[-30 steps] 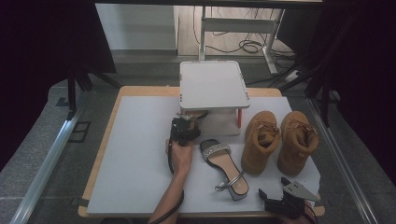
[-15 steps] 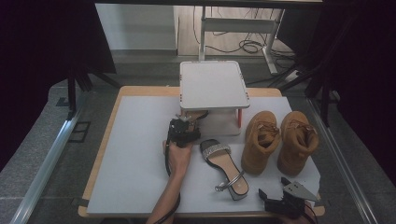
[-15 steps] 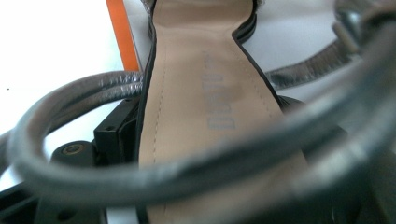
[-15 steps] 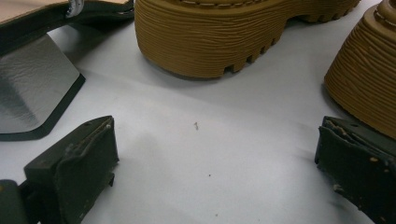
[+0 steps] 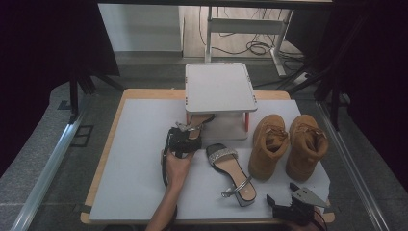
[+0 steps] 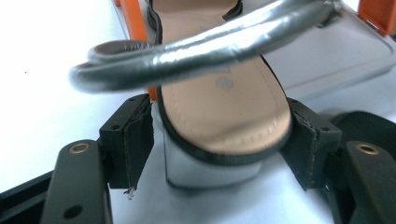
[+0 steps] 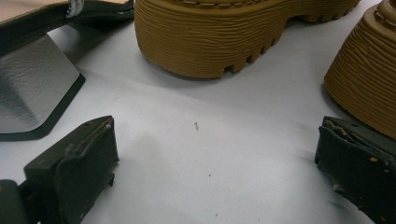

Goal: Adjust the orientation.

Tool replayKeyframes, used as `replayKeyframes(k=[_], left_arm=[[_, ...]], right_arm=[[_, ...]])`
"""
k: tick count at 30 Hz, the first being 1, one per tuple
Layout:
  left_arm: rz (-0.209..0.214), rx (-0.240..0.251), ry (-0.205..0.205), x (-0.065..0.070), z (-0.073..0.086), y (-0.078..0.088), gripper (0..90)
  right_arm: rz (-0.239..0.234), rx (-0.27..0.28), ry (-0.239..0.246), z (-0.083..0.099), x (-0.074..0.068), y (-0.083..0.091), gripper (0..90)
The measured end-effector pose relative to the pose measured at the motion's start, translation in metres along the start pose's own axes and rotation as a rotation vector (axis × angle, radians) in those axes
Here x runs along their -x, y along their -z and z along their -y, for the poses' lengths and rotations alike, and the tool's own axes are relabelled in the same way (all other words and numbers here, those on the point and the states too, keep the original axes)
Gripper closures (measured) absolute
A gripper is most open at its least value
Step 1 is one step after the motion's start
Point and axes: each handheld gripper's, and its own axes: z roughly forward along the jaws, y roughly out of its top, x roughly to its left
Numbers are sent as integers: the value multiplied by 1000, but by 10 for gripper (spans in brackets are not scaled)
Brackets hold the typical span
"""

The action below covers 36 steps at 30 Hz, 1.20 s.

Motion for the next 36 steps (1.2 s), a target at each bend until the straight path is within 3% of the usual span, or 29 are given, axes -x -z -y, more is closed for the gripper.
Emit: replayKeyframes(k=[11,18,21,25,27,36], left_arm=[[64,32,-16,-9,16,30,428],[92,52,-39,-15,24,43,570],[109,39,-57,-16,27,43,697],[121,9,-100,-15,29,40,770],[122,5,-109,-15,30,38,848],[110,-7,-124,-16,27,32,895]], right_arm=[[0,0,-2,0,0,0,0],[0,0,0,0,0,0,0],[0,0,0,0,0,0,0],[0,0,0,0,0,0,0],[0,0,0,0,0,0,0],[0,1,0,0,0,0,0]])
